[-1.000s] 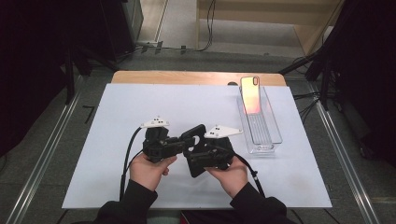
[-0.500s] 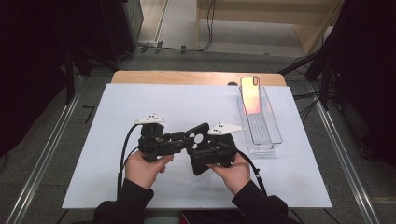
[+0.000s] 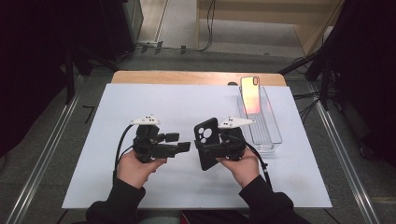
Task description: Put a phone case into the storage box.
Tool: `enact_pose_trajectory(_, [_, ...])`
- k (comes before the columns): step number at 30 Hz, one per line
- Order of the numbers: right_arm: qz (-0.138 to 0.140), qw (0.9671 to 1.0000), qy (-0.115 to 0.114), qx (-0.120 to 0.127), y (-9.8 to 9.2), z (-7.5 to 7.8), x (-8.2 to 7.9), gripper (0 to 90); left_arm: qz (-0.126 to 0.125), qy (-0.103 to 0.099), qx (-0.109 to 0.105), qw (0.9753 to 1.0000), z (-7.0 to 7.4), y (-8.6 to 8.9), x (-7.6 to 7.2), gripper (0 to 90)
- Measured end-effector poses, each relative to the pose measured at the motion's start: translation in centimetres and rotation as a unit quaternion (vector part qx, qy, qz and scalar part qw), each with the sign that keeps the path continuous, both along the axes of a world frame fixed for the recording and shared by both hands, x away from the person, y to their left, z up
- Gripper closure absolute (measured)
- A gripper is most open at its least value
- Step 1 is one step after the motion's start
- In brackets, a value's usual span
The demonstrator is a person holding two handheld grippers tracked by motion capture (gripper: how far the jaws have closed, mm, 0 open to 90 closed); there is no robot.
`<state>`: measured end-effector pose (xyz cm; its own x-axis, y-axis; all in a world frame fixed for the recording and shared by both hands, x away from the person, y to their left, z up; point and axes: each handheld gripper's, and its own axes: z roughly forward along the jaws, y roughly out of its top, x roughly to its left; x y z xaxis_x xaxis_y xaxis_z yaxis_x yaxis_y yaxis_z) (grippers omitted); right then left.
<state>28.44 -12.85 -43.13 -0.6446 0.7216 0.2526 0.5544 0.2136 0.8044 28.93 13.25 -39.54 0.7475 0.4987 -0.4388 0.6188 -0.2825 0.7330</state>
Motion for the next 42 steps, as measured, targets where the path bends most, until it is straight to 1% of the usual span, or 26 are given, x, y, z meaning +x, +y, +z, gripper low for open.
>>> enact_pose_trajectory(1, [0.004,1.0,0.0,-0.001,-0.1,0.1,0.0,14.2,-0.015,0.009,0.0,0.9998,-0.2,0.0,0.1,31.6])
enact_pose_trajectory(2, [0.005,1.0,0.0,-0.002,-0.2,0.1,0.1,14.2,-0.024,0.013,-0.001,0.9996,-0.4,0.1,0.2,30.7])
enact_pose_trajectory(3, [0.005,1.0,-0.001,-0.002,-0.3,0.1,0.1,14.2,-0.037,0.015,0.002,0.9992,-0.7,0.2,0.3,30.7])
enact_pose_trajectory(4, [0.006,1.0,-0.001,0.0,-0.4,0.1,0.1,14.2,-0.043,0.015,0.005,0.999,-0.8,0.2,0.3,30.6])
enact_pose_trajectory(6, [0.008,1.0,-0.002,-0.003,-0.6,0.2,0.2,14.2,-0.051,0.012,0.017,0.9985,-1.2,0.2,0.4,30.2])
enact_pose_trajectory(8, [0.01,0.9999,-0.002,-0.001,-0.7,0.2,0.2,14.2,-0.06,0.003,0.034,0.9976,-1.5,0.1,0.3,30.0])
enact_pose_trajectory(11, [0.016,0.9998,-0.004,0.004,-0.9,0.4,0.2,14.2,-0.08,-0.004,0.042,0.9959,-2.0,0.3,0.3,30.0])
enact_pose_trajectory(14, [0.025,0.9996,-0.006,0.008,-1.1,0.7,0.2,14.2,-0.089,-0.008,0.052,0.9946,-2.5,0.4,0.2,30.0])
enact_pose_trajectory(15, [0.027,0.9996,-0.007,0.009,-1.2,0.7,0.2,14.2,-0.094,-0.012,0.059,0.9938,-2.7,0.5,0.1,30.0])
enact_pose_trajectory(17, [0.032,0.9994,-0.006,0.012,-1.3,0.8,0.2,14.2,-0.095,-0.02,0.065,0.9932,-2.9,0.7,0.0,30.0])
enact_pose_trajectory(18, [0.035,0.9993,-0.007,0.013,-1.4,0.8,0.2,14.2,-0.097,-0.02,0.069,0.9927,-3.0,0.8,0.0,30.0])
enact_pose_trajectory(23, [0.046,0.9988,-0.005,0.015,-1.6,1.1,0.2,14.2,-0.099,-0.015,0.076,0.992,-3.6,1.3,-0.1,30.0])
enact_pose_trajectory(29, [0.053,0.9984,0.0,0.021,-1.9,1.5,0.2,14.2,-0.094,-0.008,0.072,0.993,-4.2,2.1,-0.3,30.0])
enact_pose_trajectory(32, [0.053,0.9983,0.005,0.023,-2.2,1.7,0.3,14.2,-0.095,-0.007,0.076,0.9926,-4.3,2.5,-0.4,30.0])
enact_pose_trajectory(34, [0.055,0.9982,0.003,0.023,-2.3,1.9,0.3,14.2,-0.094,-0.007,0.079,0.9924,-4.4,2.8,-0.6,30.0])
enact_pose_trajectory(38, [0.057,0.998,0.005,0.026,-2.6,2.3,0.3,14.2,-0.091,-0.002,0.078,0.9928,-4.7,3.2,-0.8,30.0])
enact_pose_trajectory(40, [0.057,0.998,0.006,0.026,-2.8,2.6,0.3,14.2,-0.089,-0.002,0.081,0.9927,-4.7,3.5,-0.9,30.0])
enact_pose_trajectory(42, [0.057,0.9979,0.006,0.029,-3.1,2.7,0.4,14.2,-0.087,-0.001,0.079,0.9931,-4.8,3.7,-0.9,30.0])
